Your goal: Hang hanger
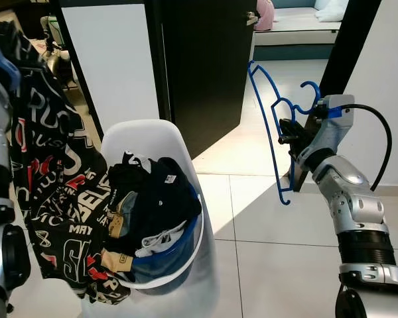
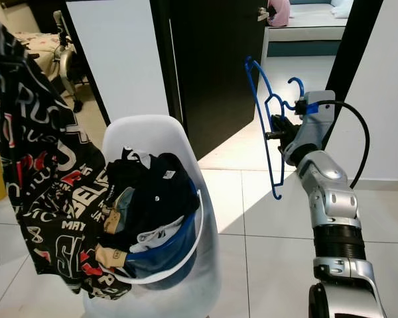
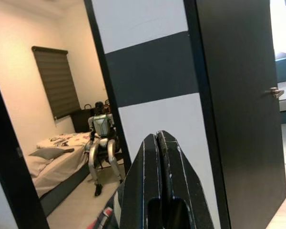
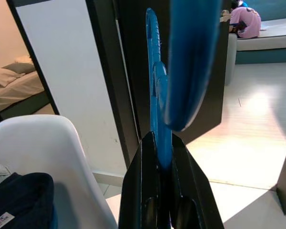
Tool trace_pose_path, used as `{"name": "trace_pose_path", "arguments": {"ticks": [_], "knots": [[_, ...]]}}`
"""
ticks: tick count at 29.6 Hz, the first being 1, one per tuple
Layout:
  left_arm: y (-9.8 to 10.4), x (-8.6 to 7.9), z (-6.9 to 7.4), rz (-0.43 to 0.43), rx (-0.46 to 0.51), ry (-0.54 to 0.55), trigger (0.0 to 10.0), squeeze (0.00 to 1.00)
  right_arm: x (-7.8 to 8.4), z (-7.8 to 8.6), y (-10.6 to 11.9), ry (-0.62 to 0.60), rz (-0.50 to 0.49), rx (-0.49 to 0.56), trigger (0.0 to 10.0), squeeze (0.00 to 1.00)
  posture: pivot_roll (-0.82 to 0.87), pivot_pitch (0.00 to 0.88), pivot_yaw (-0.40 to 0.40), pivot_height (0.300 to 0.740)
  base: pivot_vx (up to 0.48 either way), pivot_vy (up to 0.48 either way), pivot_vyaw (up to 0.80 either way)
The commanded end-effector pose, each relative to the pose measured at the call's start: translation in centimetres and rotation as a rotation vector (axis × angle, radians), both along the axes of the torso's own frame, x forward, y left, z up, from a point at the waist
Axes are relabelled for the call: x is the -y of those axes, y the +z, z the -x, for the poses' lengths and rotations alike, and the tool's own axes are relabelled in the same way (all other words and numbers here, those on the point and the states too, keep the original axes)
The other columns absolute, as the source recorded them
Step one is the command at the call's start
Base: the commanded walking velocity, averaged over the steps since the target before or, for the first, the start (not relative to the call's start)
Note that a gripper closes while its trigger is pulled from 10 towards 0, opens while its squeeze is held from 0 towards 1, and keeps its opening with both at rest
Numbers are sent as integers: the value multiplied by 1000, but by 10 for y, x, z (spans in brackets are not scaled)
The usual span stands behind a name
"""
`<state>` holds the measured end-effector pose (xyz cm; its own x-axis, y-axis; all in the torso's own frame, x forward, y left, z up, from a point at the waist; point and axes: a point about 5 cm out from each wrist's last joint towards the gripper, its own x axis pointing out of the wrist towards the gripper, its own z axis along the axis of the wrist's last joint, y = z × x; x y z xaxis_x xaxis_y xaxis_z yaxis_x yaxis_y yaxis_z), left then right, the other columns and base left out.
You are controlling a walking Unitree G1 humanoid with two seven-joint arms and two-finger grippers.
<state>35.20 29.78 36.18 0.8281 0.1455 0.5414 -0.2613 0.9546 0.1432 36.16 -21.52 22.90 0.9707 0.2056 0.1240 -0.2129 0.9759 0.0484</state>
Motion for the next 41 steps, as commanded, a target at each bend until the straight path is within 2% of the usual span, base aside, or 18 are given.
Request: {"name": "trace_pose_path", "arguments": {"ticks": [1,7,8,9,10,11,12,13,16,17,18,19,20,22,28,38,41], "knots": [[8,4,1,-17,27,-10,0,0,-3,1,5,9,9,18,10000,0,-67,0,41,740,0,0,0],[20,2,5,-30,66,3,0,0,-3,1,5,8,8,18,10000,0,-66,0,42,740,0,0,0],[35,-4,12,-49,116,40,0,0,-3,1,5,8,6,19,10000,0,-66,0,43,740,0,0,0],[56,-20,27,-71,187,173,0,0,-3,1,5,7,5,20,10000,0,-66,0,45,740,0,0,0],[56,-20,27,-71,187,173,0,0,-3,1,5,7,5,20,10000,0,-66,0,45,740,0,0,0],[71,-34,41,-78,236,293,0,0,-2,2,5,8,4,21,10000,0,-66,0,48,740,0,0,0],[71,-34,41,-78,236,293,0,0,-2,2,5,8,4,21,10000,0,-66,0,48,740,0,0,0],[82,-52,57,-50,288,417,0,0,-2,2,6,10,2,23,10000,0,-67,0,49,740,0,0,0],[82,-52,57,-50,288,417,0,0,-2,2,6,10,2,23,10000,0,-67,0,49,740,0,0,0],[91,-70,78,-35,349,556,0,0,-4,3,6,23,-3,25,10000,0,-68,0,50,740,0,0,0],[91,-70,78,-35,349,556,0,0,-4,3,6,23,-3,25,10000,0,-68,0,50,740,0,0,0],[98,-80,96,-42,400,658,0,0,-6,4,6,40,-6,27,10000,0,-67,0,48,740,0,0,0],[98,-80,96,-42,400,658,0,0,-6,4,6,40,-6,27,10000,0,-67,0,48,740,0,0,0],[106,-86,115,-76,457,764,0,0,-9,4,7,65,-9,30,10000,0,-63,0,43,740,0,0,0],[107,-92,122,-86,459,812,0,0,-13,4,7,82,-7,32,10000,0,-63,0,43,740,0,0,0],[100,-92,111,-115,423,825,0,0,-13,5,6,84,-3,26,10000,0,-61,0,43,740,0,0,0],[94,-85,100,-116,398,775,0,0,-12,5,6,86,-2,24,10000,0,-61,0,42,740,0,0,0]]}}
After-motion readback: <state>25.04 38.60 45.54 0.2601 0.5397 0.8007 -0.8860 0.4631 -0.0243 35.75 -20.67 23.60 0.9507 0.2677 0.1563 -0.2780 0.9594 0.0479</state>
